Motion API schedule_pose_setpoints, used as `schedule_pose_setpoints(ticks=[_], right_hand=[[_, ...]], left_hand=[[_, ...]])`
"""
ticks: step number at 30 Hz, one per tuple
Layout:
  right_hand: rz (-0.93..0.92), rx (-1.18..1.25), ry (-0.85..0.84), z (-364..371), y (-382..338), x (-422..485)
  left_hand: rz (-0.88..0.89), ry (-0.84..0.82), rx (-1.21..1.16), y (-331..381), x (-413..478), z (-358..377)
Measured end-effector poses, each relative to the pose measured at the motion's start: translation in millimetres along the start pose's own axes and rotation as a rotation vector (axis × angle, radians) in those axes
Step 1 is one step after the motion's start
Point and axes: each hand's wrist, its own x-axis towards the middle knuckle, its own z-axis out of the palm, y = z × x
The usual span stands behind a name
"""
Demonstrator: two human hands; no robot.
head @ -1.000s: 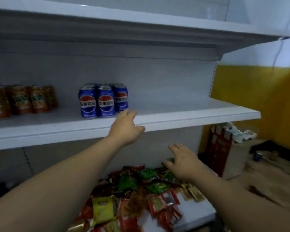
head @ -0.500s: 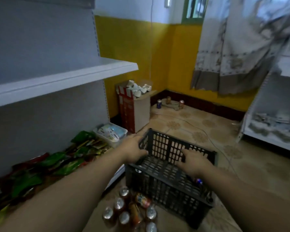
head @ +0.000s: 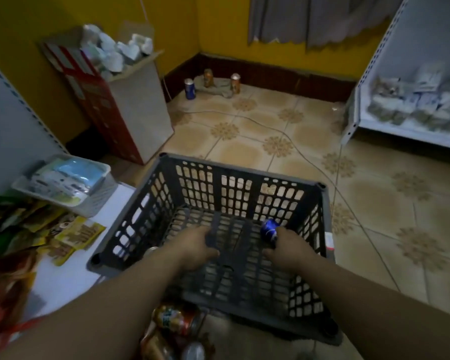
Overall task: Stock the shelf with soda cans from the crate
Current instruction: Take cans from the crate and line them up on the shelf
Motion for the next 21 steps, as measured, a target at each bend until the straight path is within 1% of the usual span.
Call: schedule_pose_setpoints(ticks=[5, 8, 10, 12, 13, 14, 17, 18, 21], right_hand=[[0.181, -0.01, 0.065, 29.3, 20.1, 110.2], [0.252, -0.051, 0.058, 52.5, 33.5, 158.1], [0.266, -0.16, 0.081, 72.7, 45.6, 178.8], [0.235, -0.356, 0.18, 86.5, 55.7, 187.7], [0.214, -0.397, 0.208, 90.2, 58.5, 188.3], [0.199, -0.37, 0.207, 92.5, 58.5, 186.6], [0.191, -0.076, 0.144, 89.8, 46.1, 167.2], [0.169, -0.013, 0.134, 85.9, 36.6, 155.3], [0.017, 0.124, 0.104, 68.2, 2.4, 107.9]], left_hand=[[0.053, -0.157, -0.02, 12.2, 95.0, 46.9], [0.063, -0.201, -0.004, -1.3, 128.8, 66.7], [0.076, -0.208, 0.016, -15.4, 143.4, 77.4], [0.095, -0.21, 0.02, -24.8, 149.4, 82.9], [0.097, -0.21, 0.017, -27.6, 150.0, 83.8], [0.092, -0.208, 0.006, -30.2, 149.2, 83.5], [0.077, -0.185, -0.043, -31.3, 136.5, 76.3], [0.076, -0.174, -0.047, -31.1, 126.7, 70.8], [0.102, -0.11, -0.073, -29.8, 76.0, 47.4]])
